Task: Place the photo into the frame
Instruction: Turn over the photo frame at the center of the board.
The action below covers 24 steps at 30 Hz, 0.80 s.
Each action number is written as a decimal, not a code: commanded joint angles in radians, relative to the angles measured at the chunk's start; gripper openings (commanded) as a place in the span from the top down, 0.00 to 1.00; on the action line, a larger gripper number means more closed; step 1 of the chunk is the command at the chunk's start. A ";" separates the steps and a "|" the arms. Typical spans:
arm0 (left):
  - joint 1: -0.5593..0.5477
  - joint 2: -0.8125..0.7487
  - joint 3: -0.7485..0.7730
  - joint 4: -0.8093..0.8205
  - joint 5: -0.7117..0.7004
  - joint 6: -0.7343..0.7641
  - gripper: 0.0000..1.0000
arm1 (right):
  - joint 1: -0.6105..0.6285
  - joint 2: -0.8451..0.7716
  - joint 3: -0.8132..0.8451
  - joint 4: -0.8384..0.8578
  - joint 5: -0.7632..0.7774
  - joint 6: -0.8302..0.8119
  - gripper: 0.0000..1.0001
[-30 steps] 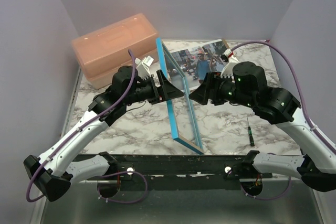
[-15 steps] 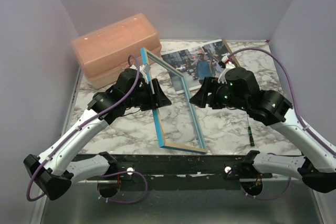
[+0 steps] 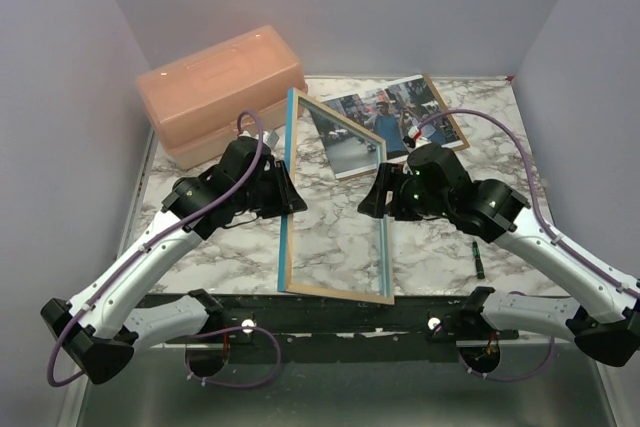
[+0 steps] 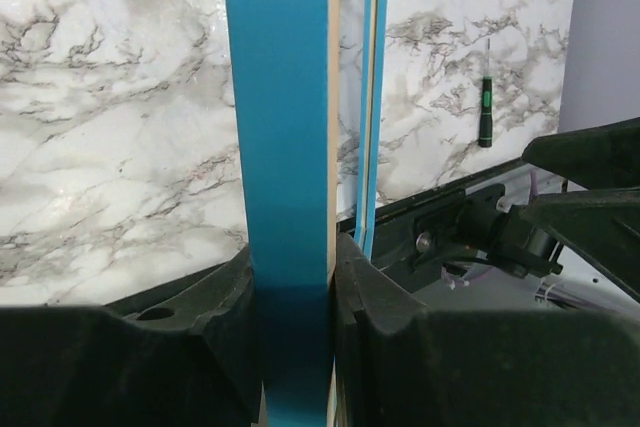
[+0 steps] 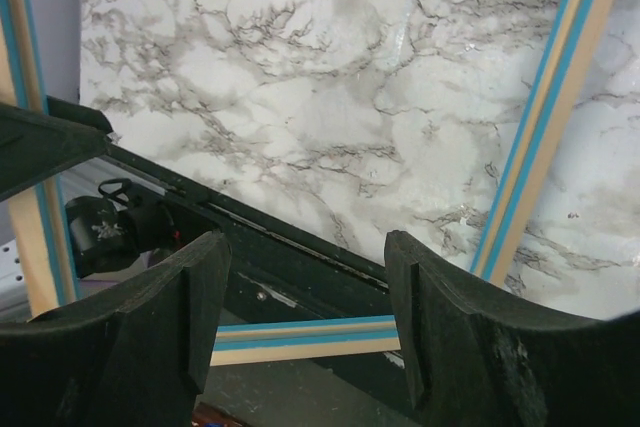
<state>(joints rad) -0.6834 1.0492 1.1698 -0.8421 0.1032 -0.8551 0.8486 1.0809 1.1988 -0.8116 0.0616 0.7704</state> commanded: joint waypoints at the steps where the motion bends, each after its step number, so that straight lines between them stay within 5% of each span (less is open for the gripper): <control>1: 0.002 -0.035 -0.030 -0.025 -0.052 0.041 1.00 | -0.002 -0.003 -0.051 0.045 -0.018 0.032 0.30; 11: 0.022 -0.138 -0.169 0.249 0.064 -0.014 1.00 | -0.001 -0.024 -0.083 0.048 -0.004 0.058 0.30; 24: 0.134 -0.048 -0.360 0.736 0.399 -0.117 1.00 | -0.002 -0.066 -0.091 0.027 -0.006 0.104 0.20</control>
<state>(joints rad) -0.5835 0.9909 0.8490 -0.3614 0.3511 -0.9295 0.8486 1.0260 1.1183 -0.7883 0.0608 0.8478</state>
